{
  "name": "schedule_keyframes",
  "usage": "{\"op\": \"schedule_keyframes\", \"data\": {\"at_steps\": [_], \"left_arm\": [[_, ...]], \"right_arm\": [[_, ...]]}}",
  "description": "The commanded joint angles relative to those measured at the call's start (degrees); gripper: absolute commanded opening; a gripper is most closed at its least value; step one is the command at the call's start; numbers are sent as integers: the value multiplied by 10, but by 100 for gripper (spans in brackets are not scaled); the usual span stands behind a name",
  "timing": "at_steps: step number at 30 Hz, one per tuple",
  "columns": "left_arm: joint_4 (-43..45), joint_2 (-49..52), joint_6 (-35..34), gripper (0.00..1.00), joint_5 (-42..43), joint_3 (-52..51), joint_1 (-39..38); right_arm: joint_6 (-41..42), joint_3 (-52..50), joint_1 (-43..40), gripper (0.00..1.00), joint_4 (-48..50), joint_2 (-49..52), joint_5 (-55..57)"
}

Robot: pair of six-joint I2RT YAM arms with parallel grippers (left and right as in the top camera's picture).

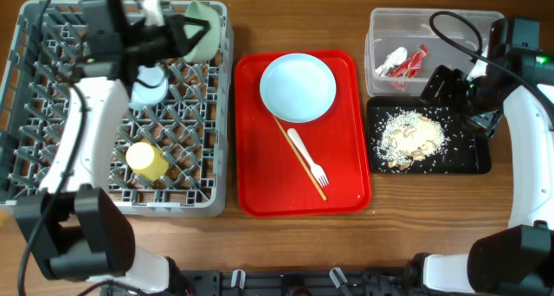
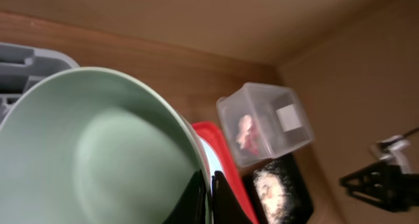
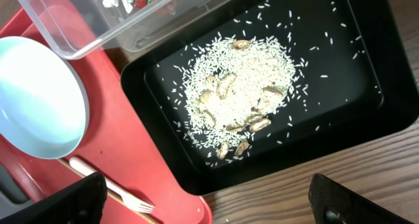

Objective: Sort waste into correct bins and load items into the dishwasher rack
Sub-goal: 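Set the green bowl into the dish rack with the left gripper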

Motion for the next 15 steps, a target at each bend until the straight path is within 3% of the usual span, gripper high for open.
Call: {"op": "schedule_keyframes", "data": {"at_steps": [1, 5, 15], "left_arm": [[48, 53, -64, 4, 183, 9, 53], [96, 115, -108, 4, 236, 9, 84], [113, 203, -108, 4, 224, 9, 154]], "right_arm": [[-2, 1, 0, 100, -3, -13, 6], [-2, 1, 0, 100, -4, -13, 6], [-1, 1, 0, 100, -9, -13, 6]]}}
